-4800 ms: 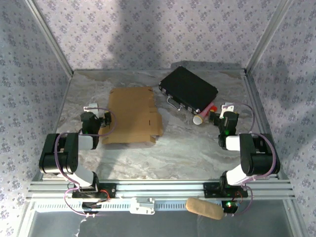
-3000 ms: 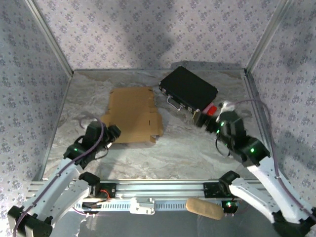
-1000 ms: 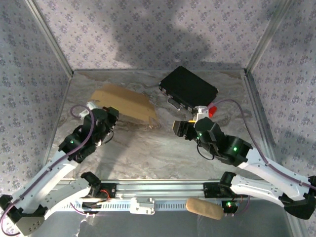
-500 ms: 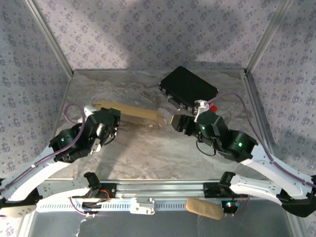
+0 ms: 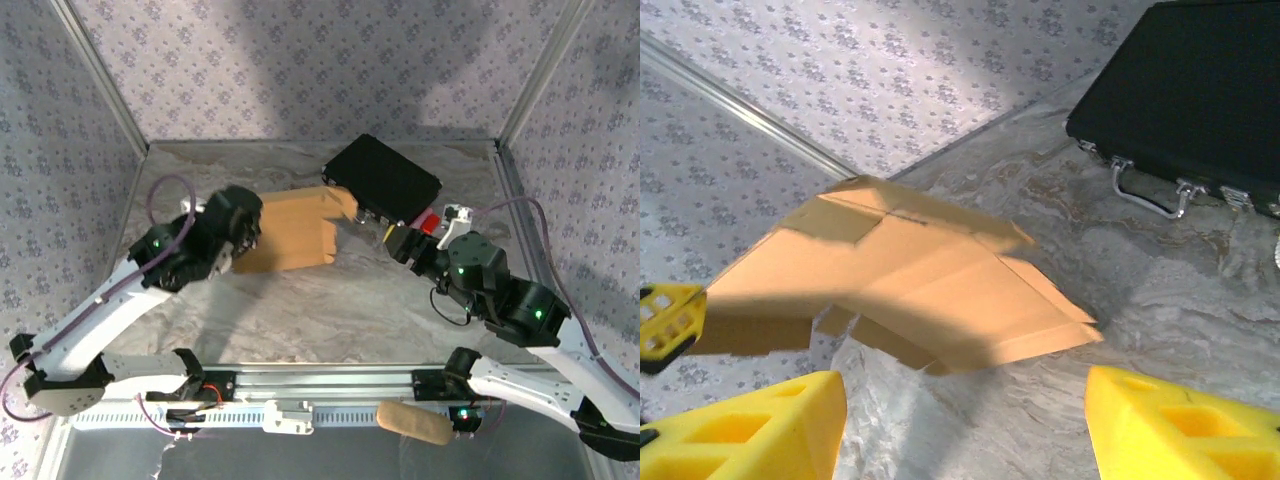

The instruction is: Fold the paper box

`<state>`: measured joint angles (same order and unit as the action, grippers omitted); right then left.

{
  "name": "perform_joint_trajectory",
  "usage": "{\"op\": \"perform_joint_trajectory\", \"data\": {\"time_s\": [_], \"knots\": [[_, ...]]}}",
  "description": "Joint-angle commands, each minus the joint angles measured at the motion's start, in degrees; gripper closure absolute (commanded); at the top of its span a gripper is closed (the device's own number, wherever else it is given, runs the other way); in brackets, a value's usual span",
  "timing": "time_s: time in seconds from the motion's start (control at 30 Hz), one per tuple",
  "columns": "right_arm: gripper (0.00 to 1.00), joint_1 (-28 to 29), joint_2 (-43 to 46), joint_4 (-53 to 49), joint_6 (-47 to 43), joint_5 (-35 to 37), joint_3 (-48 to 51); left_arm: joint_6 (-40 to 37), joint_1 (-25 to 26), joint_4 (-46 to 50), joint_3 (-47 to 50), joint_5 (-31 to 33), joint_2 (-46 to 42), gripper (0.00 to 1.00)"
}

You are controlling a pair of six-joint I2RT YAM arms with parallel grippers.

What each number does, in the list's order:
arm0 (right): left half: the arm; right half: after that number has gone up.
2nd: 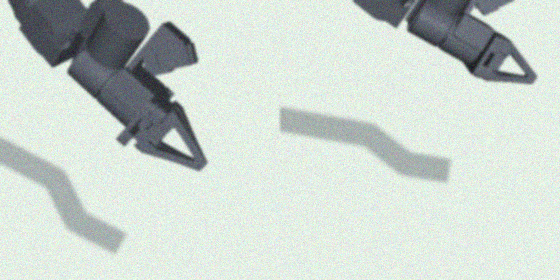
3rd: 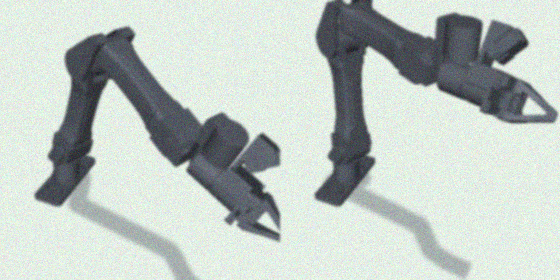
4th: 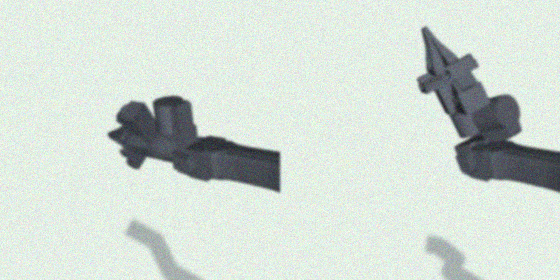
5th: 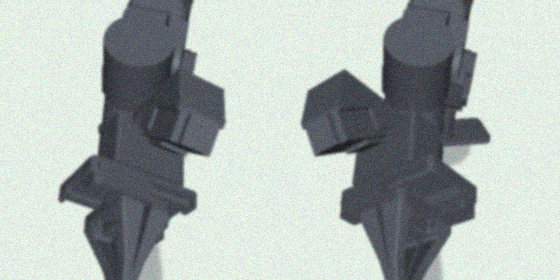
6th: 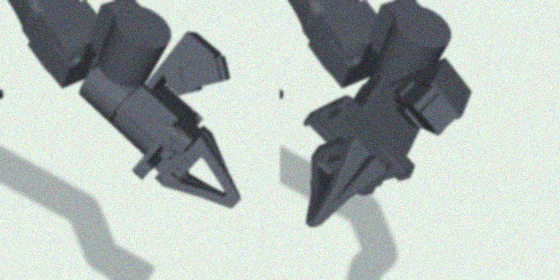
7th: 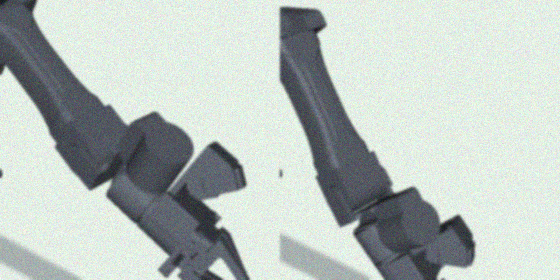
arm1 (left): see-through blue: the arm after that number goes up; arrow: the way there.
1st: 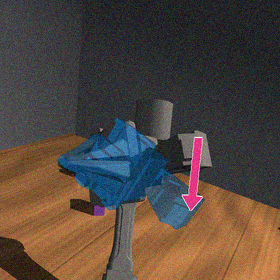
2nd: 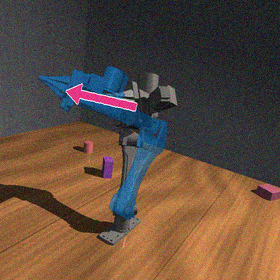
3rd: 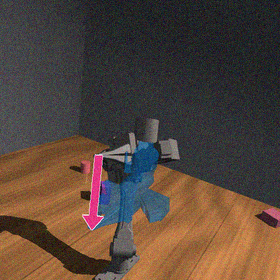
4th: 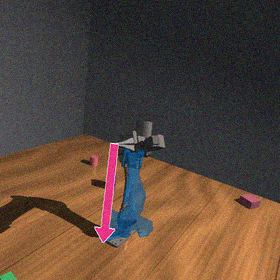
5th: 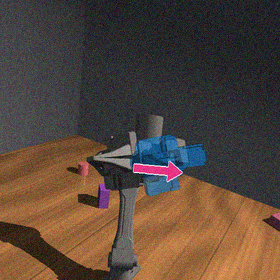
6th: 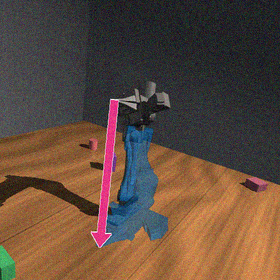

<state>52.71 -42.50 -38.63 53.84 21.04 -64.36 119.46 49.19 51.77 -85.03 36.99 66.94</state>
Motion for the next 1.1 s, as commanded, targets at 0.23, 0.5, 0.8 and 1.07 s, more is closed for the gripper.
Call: {"op": "perform_joint_trajectory", "data": {"time_s": [0.23,0.5,0.8,1.07], "knots": [[0.37,-1.98,-4.19,6.76,6.28,-3.47,4.15,2.15,-20.52,-21.90,19.67,-24.22,8.39,1.00],[0.34,-0.78,-25.23,45.09,24.81,-11.40,13.11,0.91,-21.77,-25.01,23.53,-29.42,8.17,1.00],[0.37,0.87,-46.86,59.27,35.19,-8.17,5.14,1.45,-22.03,-24.05,25.65,-30.79,5.88,1.00],[0.39,0.64,-54.09,62.02,36.97,-7.59,0.79,1.56,-22.03,-24.78,26.69,-31.95,5.66,1.00]]}}
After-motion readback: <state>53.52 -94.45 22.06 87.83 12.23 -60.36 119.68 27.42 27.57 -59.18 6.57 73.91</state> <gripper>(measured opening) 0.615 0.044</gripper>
